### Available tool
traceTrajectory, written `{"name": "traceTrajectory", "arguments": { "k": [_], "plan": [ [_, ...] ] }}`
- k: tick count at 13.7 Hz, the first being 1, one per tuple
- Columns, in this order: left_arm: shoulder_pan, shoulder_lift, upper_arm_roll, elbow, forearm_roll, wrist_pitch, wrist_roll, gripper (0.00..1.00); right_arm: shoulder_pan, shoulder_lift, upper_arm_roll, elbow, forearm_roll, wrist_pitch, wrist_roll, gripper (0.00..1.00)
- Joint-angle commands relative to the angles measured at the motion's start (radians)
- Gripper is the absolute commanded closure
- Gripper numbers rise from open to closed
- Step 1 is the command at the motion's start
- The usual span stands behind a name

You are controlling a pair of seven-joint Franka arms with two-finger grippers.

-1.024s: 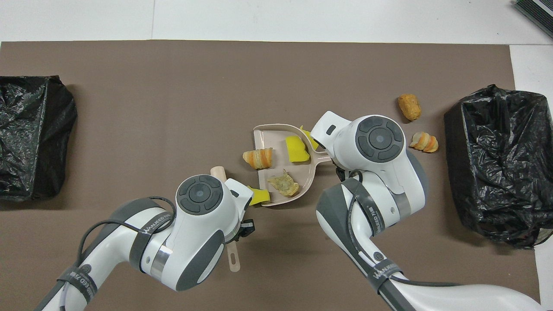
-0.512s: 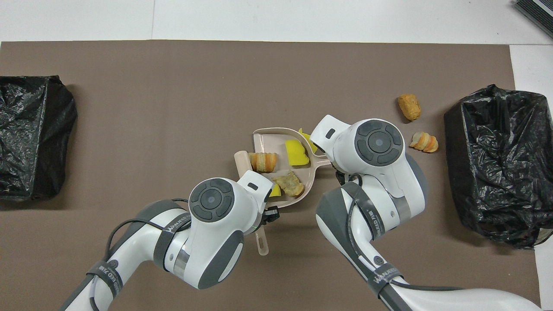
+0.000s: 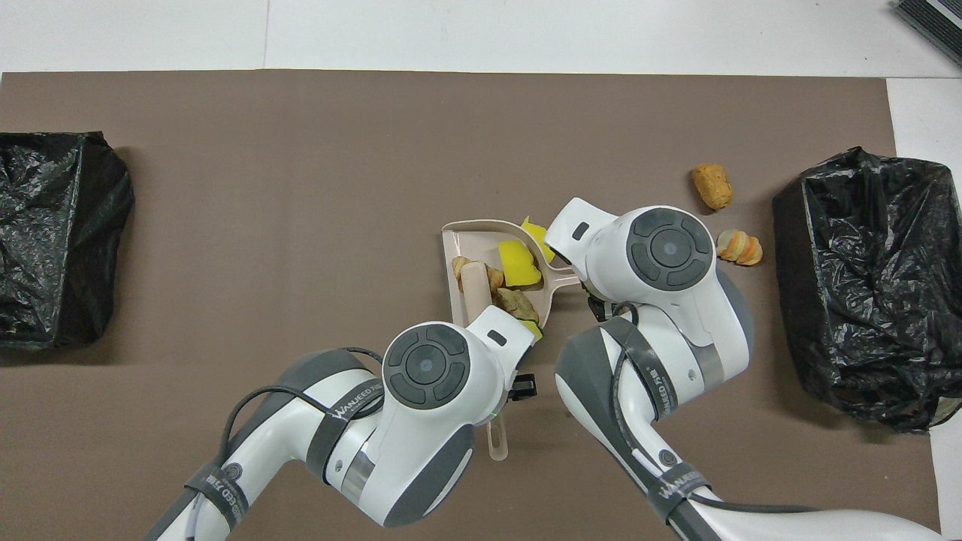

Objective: Sweep and dump trash in bin
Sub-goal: 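Brush the debris into the dustpan with the left gripper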

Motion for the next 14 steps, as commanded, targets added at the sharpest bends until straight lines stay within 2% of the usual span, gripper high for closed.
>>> {"name": "traceTrajectory", "arguments": {
  "k": [1,5,10,12,14],
  "plan": [
    [0.001,-0.071,0.015,0.019,-0.006,-0.123,0.002,1.0,-0.027,-0.053,0.01,-0.078,0.066,0.063,-0.06,1.0],
    [0.003,-0.114,0.019,0.031,-0.006,-0.199,-0.014,1.0,-0.05,-0.063,0.01,-0.118,0.229,0.134,-0.153,1.0],
    [0.01,-0.181,0.013,0.041,-0.005,-0.346,-0.055,1.0,-0.052,-0.084,0.01,-0.115,0.266,0.117,-0.153,1.0],
    [0.0,-0.22,0.004,-0.002,-0.005,-0.367,-0.11,1.0,-0.072,-0.105,0.01,-0.108,0.266,0.079,-0.153,1.0],
    [-0.046,-0.272,-0.01,-0.094,-0.005,-0.363,-0.179,1.0,-0.076,-0.125,0.004,-0.088,0.268,0.027,-0.152,1.0]
  ]
}}
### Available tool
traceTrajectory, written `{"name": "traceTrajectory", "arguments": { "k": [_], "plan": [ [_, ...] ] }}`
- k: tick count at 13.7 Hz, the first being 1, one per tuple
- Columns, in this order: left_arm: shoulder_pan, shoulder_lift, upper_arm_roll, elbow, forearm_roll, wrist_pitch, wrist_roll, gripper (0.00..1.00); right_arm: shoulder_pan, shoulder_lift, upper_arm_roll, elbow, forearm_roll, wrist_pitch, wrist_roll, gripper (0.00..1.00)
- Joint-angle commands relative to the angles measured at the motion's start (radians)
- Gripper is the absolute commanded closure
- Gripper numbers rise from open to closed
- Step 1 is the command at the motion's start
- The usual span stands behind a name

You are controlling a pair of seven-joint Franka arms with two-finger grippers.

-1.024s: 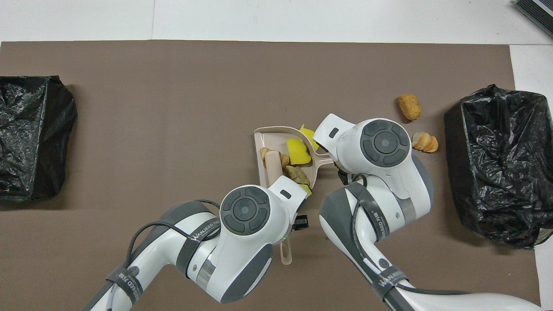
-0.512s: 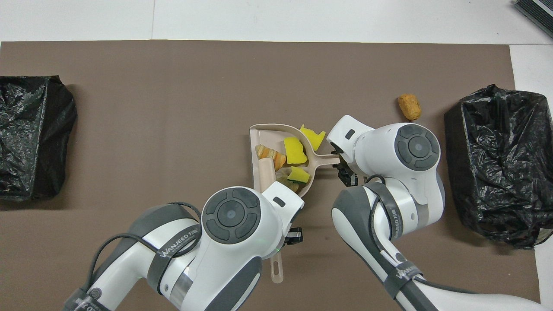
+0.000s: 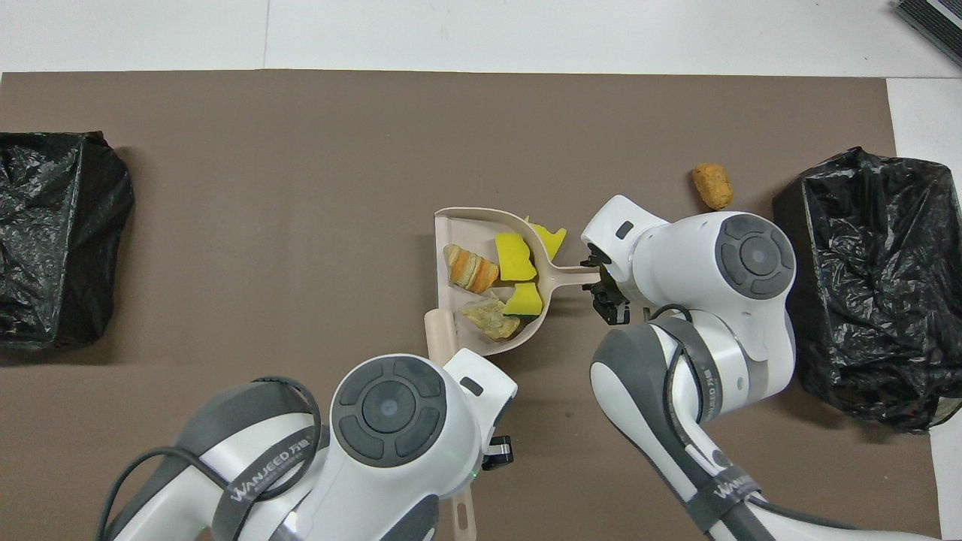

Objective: Sweep and dump trash in bin
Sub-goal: 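Carry the loaded dustpan with the right gripper to the nearby black bag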

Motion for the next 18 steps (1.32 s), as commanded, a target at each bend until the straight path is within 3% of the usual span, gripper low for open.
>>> {"name": "traceTrajectory", "arguments": {
  "k": [1,5,9,13,15,16,17,18],
  "plan": [
    [-0.073,-0.082,-0.011,-0.145,-0.005,0.022,-0.102,1.0,-0.043,-0.049,0.004,0.011,0.036,-0.085,-0.035,1.0],
    [-0.203,-0.085,-0.017,-0.297,-0.005,0.228,-0.197,1.0,-0.146,-0.048,0.004,0.107,0.034,-0.247,-0.112,1.0],
    [-0.326,-0.087,-0.02,-0.415,-0.006,0.357,-0.214,1.0,-0.265,-0.036,0.004,0.161,0.034,-0.328,-0.184,1.0],
    [-0.346,-0.085,-0.022,-0.46,-0.007,0.407,-0.22,0.97,-0.4,-0.03,0.002,0.23,0.019,-0.429,-0.278,1.0],
    [-0.334,-0.08,-0.022,-0.46,-0.01,0.416,-0.208,0.83,-0.469,-0.028,-0.001,0.276,0.01,-0.5,-0.349,1.0],
    [-0.333,-0.076,-0.02,-0.459,-0.01,0.416,-0.208,0.52,-0.515,-0.027,0.001,0.282,-0.005,-0.511,-0.397,1.0],
    [-0.328,-0.073,-0.019,-0.455,-0.01,0.414,-0.204,0.37,-0.543,-0.023,-0.001,0.292,-0.025,-0.511,-0.463,1.0],
    [-0.314,-0.071,-0.019,-0.452,-0.01,0.407,-0.193,0.15,-0.572,-0.022,-0.001,0.292,-0.047,-0.511,-0.529,1.0]
  ]
}}
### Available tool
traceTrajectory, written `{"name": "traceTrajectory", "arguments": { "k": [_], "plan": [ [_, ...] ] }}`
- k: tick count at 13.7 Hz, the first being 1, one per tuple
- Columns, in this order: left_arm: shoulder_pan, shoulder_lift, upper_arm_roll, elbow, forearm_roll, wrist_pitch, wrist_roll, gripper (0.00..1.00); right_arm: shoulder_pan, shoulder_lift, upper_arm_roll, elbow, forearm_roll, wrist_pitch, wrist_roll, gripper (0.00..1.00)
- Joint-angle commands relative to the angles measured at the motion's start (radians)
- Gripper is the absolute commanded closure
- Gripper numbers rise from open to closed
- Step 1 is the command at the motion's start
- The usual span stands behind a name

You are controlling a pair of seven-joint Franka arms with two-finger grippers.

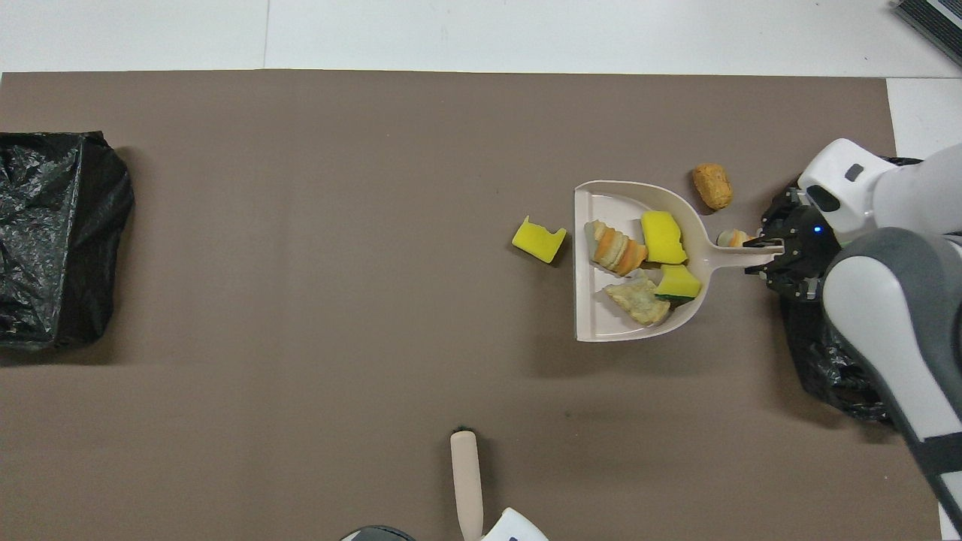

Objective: Sweep and dump trash in bin
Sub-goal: 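Carry the loaded dustpan with the right gripper to the nearby black bag, then tip the dustpan with the right gripper, dumping debris into the bag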

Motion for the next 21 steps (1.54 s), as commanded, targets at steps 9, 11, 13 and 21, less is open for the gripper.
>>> {"name": "traceTrajectory", "arguments": {
  "k": [9,11,13,21],
  "plan": [
    [0.474,0.003,0.013,0.138,0.03,-0.108,0.492,0.0,-0.314,0.061,0.011,0.137,-0.258,-0.004,-0.334,1.0],
    [0.563,0.002,0.013,0.175,0.149,-0.124,0.6,0.0,-0.337,0.076,0.009,0.158,-0.304,0.048,-0.32,1.0],
    [0.681,0.002,0.013,0.25,0.181,-0.183,0.753,0.0,-0.335,0.081,0.009,0.152,-0.411,0.154,-0.255,1.0],
    [0.987,0.003,0.016,0.678,0.256,-0.579,1.1,0.0,-0.226,0.066,0.013,0.121,-0.769,0.085,0.002,1.0]
  ]
}}
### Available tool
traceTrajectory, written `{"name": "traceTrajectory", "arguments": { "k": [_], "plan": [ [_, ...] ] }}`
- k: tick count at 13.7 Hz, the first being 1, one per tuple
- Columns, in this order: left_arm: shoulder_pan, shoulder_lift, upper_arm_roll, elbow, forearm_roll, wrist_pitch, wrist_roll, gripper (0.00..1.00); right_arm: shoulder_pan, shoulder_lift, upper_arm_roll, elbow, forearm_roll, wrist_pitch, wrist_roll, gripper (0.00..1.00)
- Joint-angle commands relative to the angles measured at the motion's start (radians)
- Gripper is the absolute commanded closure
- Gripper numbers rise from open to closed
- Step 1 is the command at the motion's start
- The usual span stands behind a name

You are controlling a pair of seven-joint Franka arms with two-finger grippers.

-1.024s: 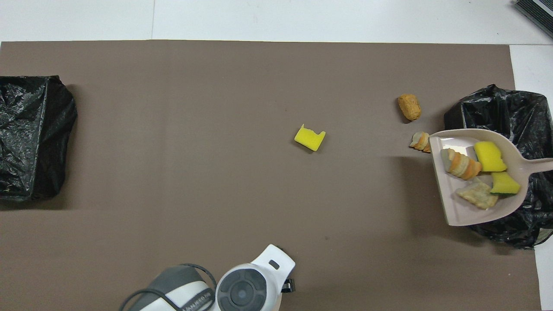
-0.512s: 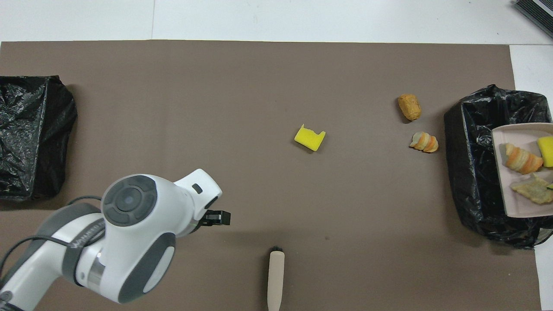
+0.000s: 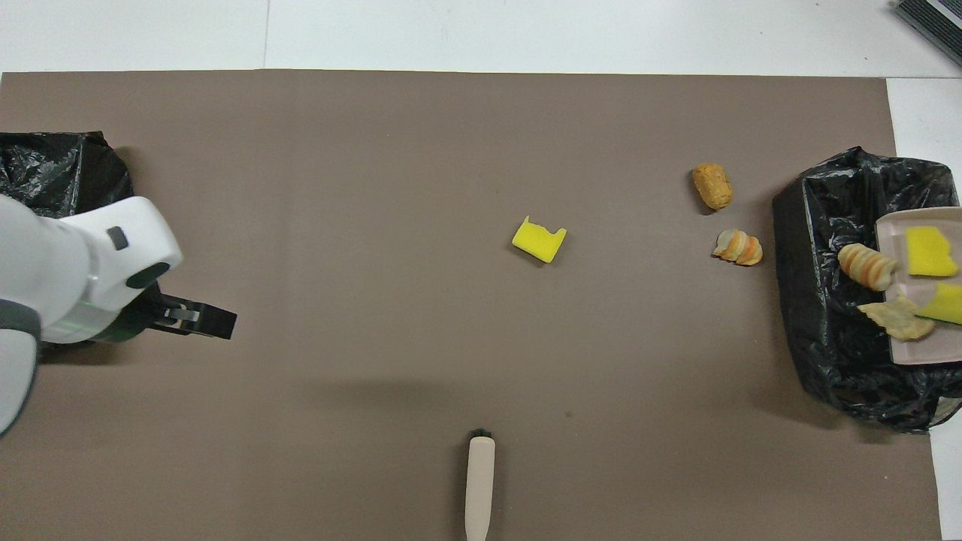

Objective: Sweep and dump trash in bin
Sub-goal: 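Tip the dustpan with the right gripper, dumping debris into the bag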

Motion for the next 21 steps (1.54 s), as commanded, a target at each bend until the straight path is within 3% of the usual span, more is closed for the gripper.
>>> {"name": "traceTrajectory", "arguments": {
  "k": [1,5,11,14,18,21],
  "plan": [
    [0.057,0.017,-0.014,0.14,0.02,-0.098,0.033,0.0,-0.007,-0.015,0.007,0.033,-0.082,-0.037,-0.018,1.0],
    [0.099,0.112,-0.012,0.347,0.017,-0.264,0.07,0.0,-0.013,-0.057,0.013,0.041,-0.068,-0.038,-0.1,1.0],
    [0.107,0.101,-0.008,0.363,0.012,-0.259,0.066,0.0,0.015,-0.066,0.018,0.032,0.196,-0.058,-0.077,1.0],
    [0.107,0.078,-0.008,0.356,0.014,-0.27,0.059,0.0,0.12,-0.073,0.018,0.013,0.207,-0.121,0.096,1.0],
    [0.107,0.078,-0.009,0.355,0.014,-0.265,0.059,0.0,0.234,-0.158,0.023,-0.146,0.277,-0.124,0.429,1.0],
    [0.108,0.078,-0.008,0.355,0.017,-0.261,0.064,0.0,0.321,-0.169,0.023,-0.232,0.328,-0.127,0.691,1.0]
  ]
}}
